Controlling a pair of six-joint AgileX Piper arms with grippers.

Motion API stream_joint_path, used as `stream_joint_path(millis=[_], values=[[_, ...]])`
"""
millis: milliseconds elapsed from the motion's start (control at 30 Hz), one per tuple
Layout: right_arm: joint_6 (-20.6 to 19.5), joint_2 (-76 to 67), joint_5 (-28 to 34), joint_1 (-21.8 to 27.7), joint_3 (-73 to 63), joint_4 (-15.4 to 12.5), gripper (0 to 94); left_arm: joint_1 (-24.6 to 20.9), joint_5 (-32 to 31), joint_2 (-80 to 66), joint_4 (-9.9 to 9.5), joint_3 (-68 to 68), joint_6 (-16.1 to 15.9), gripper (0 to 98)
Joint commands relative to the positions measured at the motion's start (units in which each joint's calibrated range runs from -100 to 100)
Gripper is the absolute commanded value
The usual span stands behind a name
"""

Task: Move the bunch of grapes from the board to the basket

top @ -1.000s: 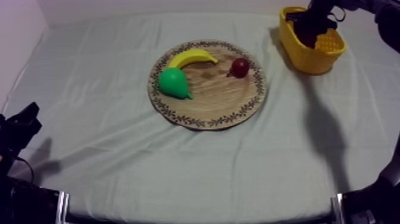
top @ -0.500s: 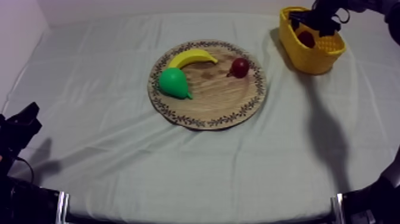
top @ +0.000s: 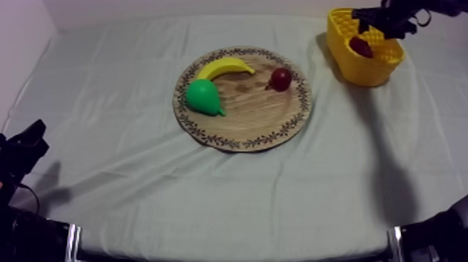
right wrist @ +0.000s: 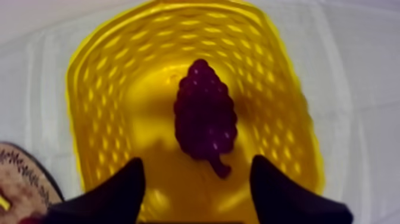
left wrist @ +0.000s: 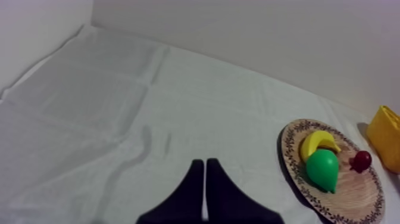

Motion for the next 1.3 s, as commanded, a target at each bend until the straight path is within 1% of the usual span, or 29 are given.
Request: stream_joint_path(millis=[0, 100, 200, 400, 567, 700, 833, 900, 1000, 1133, 1200, 1267], values=[[0.36, -7.0, -0.98, 0.11, 7.57, -0.12, 41.2, -0.02, 0.02, 0.0, 0.02, 0.0, 0.0, 0.1], [1.07, -13.23, -2.16, 0.4, 13.91, -0.36, 37.1, -0.02, 0.02, 0.0, 0.02, 0.0, 0.0, 0.1], [2.44, -19.51, -2.68, 0.81, 20.1, -1.28, 33.1, -0.02, 0.02, 0.0, 0.02, 0.0, 0.0, 0.1], [4.73, -31.92, -2.19, 1.49, 31.84, -2.9, 27.9, -0.02, 0.02, 0.0, 0.02, 0.0, 0.0, 0.1], [4.78, -41.36, 0.54, 1.26, 40.65, -2.47, 23.3, -0.02, 0.02, 0.0, 0.02, 0.0, 0.0, 0.1], [4.03, -48.77, 3.68, 0.6, 47.34, -2.0, 18.9, -0.02, 0.02, 0.0, 0.02, 0.0, 0.0, 0.1], [4.01, -56.73, 5.81, -0.38, 54.71, -1.42, 9.8, -0.02, 0.02, 0.0, 0.02, 0.0, 0.0, 0.1], [4.39, -60.86, 7.11, -0.8, 58.28, -1.31, 7.1, -0.02, 0.02, 0.0, 0.02, 0.0, 0.0, 0.1], [4.69, -67.42, 8.42, -0.89, 63.46, -1.03, 5.3, -0.02, 0.02, 0.0, 0.02, 0.0, 0.0, 0.1], [4.18, -79.17, 9.28, -2.35, 69.81, 0.86, 3.4, -0.02, 0.02, 0.0, 0.02, 0.0, 0.0, 0.1], [4.85, -85.23, 9.38, -2.5, 71.8, 0.88, 2.3, -0.02, 0.02, 0.0, 0.02, 0.0, -0.02, 0.1], [5.96, -89.95, 9.44, -2.42, 73.23, 0.26, 1.8, -0.02, 0.02, 0.0, 0.02, 0.0, 0.01, 0.1]])
